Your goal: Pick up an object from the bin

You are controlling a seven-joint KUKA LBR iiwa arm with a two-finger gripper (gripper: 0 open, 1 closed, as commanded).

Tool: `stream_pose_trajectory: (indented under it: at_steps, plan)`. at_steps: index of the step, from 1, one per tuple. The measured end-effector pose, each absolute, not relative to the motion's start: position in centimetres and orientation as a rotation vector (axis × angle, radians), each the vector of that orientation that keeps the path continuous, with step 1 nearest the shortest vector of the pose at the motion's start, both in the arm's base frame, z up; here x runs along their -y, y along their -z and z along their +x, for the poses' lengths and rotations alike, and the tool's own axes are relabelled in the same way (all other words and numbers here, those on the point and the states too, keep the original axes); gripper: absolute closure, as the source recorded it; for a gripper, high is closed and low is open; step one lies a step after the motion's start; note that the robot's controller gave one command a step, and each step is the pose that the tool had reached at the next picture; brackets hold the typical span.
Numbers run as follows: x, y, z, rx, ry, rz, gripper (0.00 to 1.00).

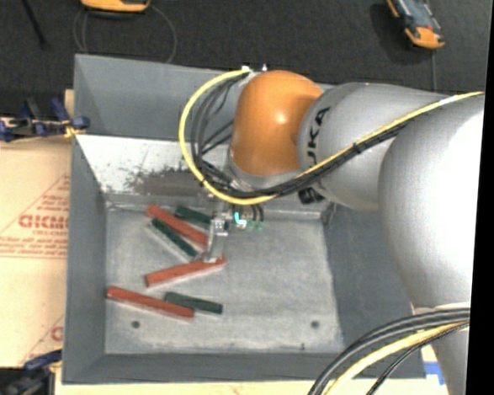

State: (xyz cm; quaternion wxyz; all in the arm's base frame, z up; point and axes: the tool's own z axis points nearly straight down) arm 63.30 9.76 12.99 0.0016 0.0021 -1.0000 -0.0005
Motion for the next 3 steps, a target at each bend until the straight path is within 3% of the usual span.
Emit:
stream_pose_trajectory:
  at_steps: [1,2,3]
  plan:
    - [-9.7,-13.4,63.5,3.146,0.003,0.004,0.00]
    - [-9.9,-7.8,64.4,3.144,0.004,-0.161,0.00]
    - [-10.1,-6.0,64.7,3.140,0.008,-0.198,0.00]
